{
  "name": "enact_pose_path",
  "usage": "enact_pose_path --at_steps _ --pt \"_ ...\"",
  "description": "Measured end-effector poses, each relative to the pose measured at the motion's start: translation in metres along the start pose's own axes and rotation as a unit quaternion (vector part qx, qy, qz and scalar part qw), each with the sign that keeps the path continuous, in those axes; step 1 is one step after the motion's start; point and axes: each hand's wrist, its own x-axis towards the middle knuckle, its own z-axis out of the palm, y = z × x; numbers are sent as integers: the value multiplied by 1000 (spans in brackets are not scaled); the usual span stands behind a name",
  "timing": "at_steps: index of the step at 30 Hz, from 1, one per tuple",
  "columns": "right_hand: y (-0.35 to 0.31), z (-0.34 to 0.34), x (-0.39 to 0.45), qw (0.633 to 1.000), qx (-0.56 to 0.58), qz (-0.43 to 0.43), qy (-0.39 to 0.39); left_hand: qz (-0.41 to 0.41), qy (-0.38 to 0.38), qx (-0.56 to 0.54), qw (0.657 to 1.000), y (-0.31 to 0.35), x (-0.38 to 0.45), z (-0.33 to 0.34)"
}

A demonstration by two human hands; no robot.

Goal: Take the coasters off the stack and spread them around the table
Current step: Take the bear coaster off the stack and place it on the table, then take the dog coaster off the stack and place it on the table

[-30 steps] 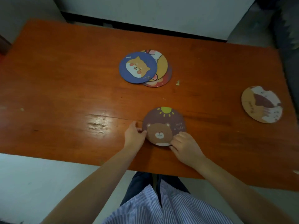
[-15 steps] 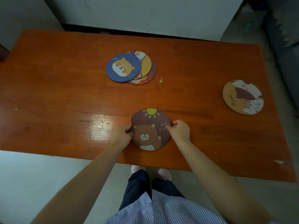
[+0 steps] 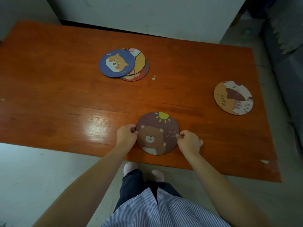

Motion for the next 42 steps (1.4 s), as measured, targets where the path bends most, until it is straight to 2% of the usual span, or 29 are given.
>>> enact_pose_path --at_steps 9,17,20,24,29,31,37,42 --pt "-6 -4 12 991 -115 -37 -58 -31 36 25 999 -1 7 4" --pt "-11 -11 17 987 -133 -26 -90 1 47 83 995 -3 2 6" --pt "-13 -12 17 990 -119 -47 -63 7 34 99 994 -8 3 3" --pt "-27 -6 18 980 -141 -139 -12 21 24 138 990 -13 9 -9" --pt "-76 5 30 947 -172 -270 -8 0 60 223 973 -33 35 -61" --pt "-104 11 37 938 -178 -297 -15 -16 68 247 967 -47 50 -87" --pt "-206 35 55 920 -196 -340 11 -31 88 297 950 -102 99 -165" --pt "-292 60 62 922 -218 -319 23 1 71 306 949 -142 155 -228"
